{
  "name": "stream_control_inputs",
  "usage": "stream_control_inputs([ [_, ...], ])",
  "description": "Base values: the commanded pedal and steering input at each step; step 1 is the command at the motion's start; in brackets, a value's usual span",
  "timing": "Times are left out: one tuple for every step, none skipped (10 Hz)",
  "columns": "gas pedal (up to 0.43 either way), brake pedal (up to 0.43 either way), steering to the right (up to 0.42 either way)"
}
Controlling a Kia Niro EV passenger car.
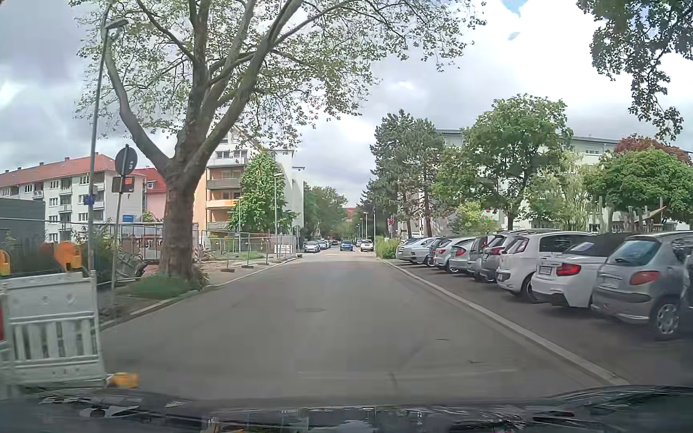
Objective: Follow the waypoints while adhering to traffic rules and regulations
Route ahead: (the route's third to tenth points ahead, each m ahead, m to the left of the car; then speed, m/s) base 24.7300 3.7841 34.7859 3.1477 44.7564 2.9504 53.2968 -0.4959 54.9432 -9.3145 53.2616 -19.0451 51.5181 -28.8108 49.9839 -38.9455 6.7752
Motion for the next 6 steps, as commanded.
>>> stream_control_inputs([
  [0.087, 0.0, -0.001],
  [0.087, 0.0, -0.001],
  [0.087, 0.0, 0.001],
  [0.087, 0.0, 0.004],
  [0.087, 0.0, 0.006],
  [0.087, 0.0, 0.007],
])
